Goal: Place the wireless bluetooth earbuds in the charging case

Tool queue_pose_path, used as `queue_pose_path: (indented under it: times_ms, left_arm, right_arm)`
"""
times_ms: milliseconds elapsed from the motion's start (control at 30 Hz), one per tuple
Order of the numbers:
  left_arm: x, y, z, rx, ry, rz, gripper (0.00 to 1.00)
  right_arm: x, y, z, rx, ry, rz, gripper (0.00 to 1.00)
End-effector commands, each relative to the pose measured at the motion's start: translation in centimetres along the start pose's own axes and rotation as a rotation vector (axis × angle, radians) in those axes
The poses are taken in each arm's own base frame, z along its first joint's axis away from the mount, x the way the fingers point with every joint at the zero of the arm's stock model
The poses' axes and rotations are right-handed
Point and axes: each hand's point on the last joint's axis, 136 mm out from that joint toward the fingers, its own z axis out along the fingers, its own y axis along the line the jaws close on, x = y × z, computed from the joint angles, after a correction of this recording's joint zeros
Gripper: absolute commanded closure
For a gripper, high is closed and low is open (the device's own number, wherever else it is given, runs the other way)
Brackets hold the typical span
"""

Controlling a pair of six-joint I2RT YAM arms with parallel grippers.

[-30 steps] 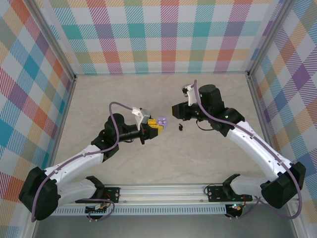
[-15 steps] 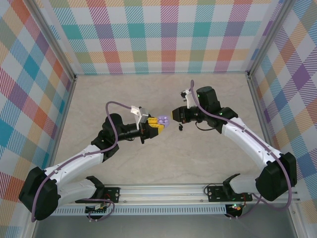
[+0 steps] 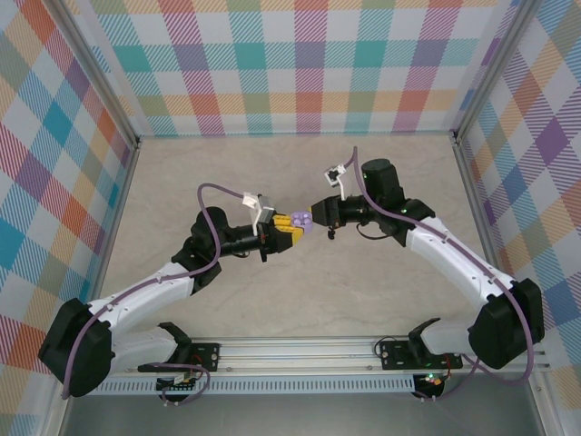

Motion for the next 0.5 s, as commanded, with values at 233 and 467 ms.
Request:
queue_pose_path:
  times_ms: [233,467]
  left_arm:
    - [-1.1,-0.5,0.6,0.021,-0.019,0.01,0.77]
    - [-1.0,0.4,1.0,-0.016,-0.01,-0.016,0.77]
  right_arm:
    - [-0.8,3.4,-1.8,-0.105,-0.059,-0.097,0.79]
    - [-0.9,2.4,-2.0,-0.03,-0.064,-0.093,0.79]
